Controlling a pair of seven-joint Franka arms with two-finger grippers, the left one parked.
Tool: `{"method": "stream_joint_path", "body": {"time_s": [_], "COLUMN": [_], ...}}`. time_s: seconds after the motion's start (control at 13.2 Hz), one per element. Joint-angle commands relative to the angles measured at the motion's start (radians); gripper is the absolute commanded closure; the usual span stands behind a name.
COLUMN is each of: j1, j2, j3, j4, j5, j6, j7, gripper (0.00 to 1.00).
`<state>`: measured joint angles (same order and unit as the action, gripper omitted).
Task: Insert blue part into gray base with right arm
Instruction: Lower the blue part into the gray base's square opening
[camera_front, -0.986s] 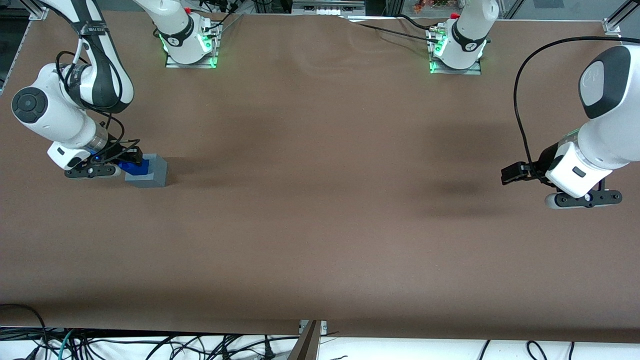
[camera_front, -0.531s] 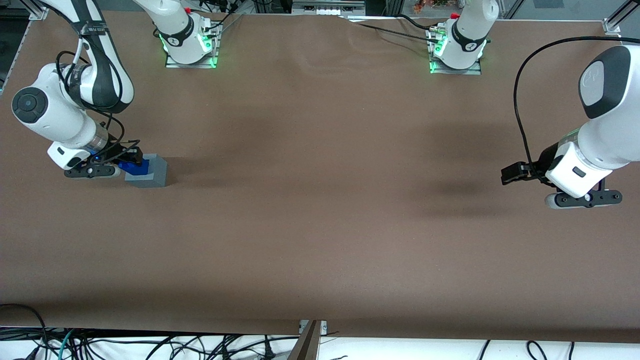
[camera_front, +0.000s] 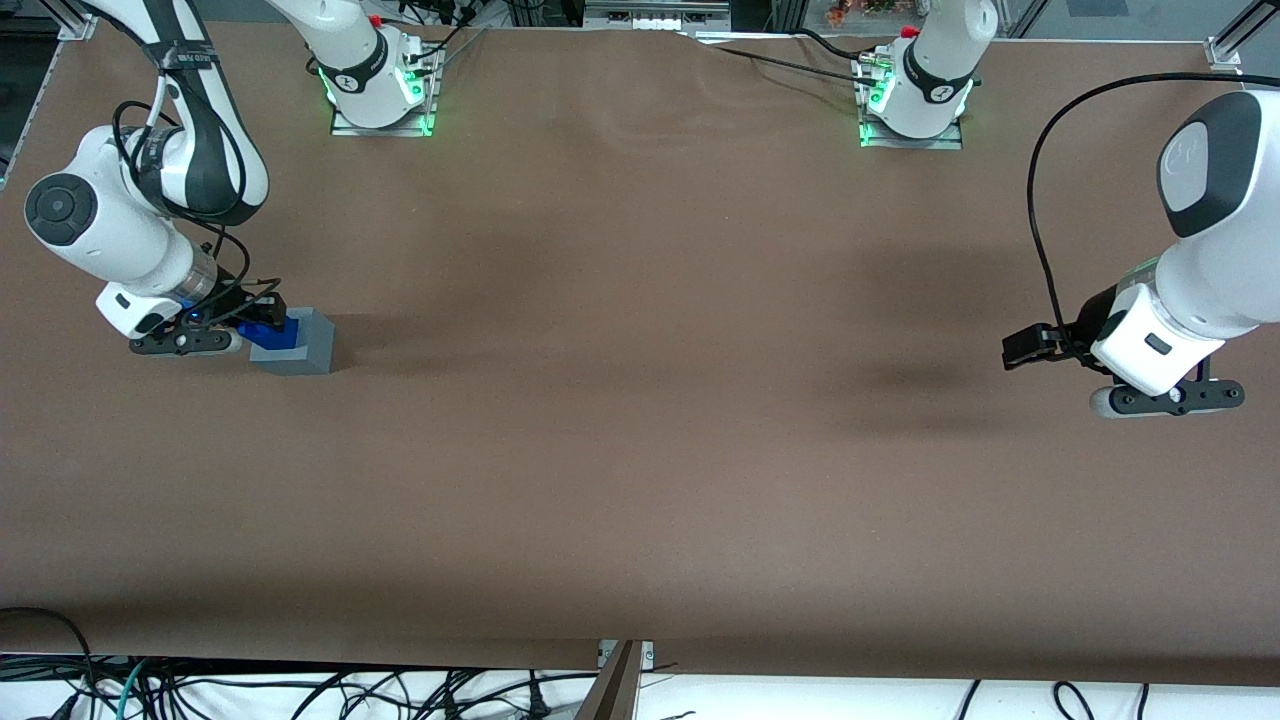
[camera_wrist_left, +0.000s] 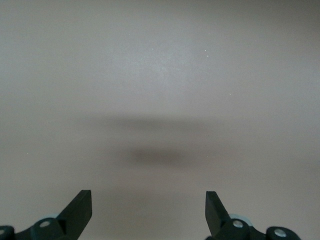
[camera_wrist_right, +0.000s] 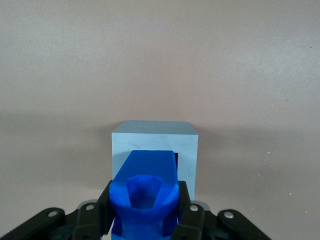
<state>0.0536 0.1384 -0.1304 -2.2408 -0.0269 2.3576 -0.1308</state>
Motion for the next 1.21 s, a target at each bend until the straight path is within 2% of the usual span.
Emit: {"method": "stream_joint_path", "body": {"time_s": [0.0,0.99,1.06,1.14], "j1": [-0.003,-0.006,-0.006,-0.006], "j2": [-0.014,-0.011,-0.013,-0.013], "j3": [0.006,0.005,0.005,0.005], "j4": [-0.042,-0.051,-0.049,-0.049], "j5": [0.016,0.016,0.016,0.016], "j6": [0.005,0.005,0.003,0.005], "j7": [-0.015,-0.027,-0.027,-0.018], "gripper": [0.93,0.91,0.71,0.16]}}
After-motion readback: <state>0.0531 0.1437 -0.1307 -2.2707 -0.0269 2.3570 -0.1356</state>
